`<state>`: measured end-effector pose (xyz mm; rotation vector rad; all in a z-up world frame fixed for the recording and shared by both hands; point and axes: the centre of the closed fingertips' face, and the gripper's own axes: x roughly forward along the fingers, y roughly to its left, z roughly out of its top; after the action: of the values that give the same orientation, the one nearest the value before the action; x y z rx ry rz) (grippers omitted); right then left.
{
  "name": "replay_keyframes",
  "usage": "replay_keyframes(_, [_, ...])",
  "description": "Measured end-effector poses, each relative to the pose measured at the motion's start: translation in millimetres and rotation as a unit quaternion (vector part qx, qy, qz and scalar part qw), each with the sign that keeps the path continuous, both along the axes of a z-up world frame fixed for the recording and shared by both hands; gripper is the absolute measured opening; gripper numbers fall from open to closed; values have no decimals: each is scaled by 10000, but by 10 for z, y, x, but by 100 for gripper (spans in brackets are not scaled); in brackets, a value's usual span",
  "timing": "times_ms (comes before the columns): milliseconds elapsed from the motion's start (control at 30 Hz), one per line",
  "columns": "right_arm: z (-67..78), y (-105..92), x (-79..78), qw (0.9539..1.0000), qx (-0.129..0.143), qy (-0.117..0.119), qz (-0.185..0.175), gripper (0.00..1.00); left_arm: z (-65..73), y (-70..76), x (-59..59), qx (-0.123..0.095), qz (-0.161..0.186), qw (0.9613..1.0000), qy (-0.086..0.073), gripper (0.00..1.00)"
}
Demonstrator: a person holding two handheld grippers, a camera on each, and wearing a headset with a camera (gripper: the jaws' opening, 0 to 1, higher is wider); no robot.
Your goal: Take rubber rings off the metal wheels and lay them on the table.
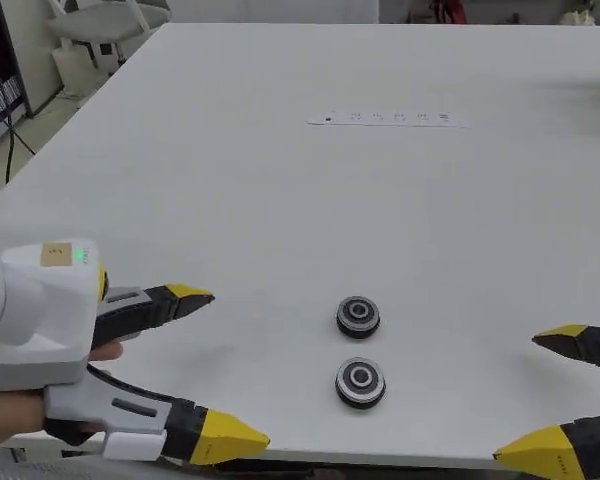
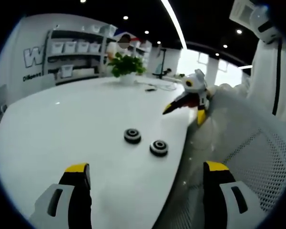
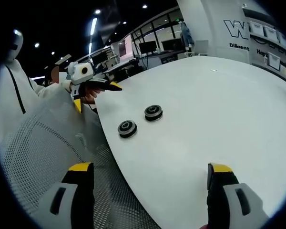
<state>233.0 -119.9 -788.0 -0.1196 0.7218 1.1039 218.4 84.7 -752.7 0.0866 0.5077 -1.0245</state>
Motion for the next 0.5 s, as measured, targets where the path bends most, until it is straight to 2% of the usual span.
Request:
replay_keyframes(267, [10,40,0,9999,80,28,88,96,16,25,22,216,-111,9997,-29,100])
replay_keyframes(400, [49,84,16,9998,98,-15,148,96,114,15,26,280,-239,9993,-110,100])
replay_keyframes(500, [85,114,30,9998,123,-70,164,95,171,8,5,375,-468,9981,-164,100])
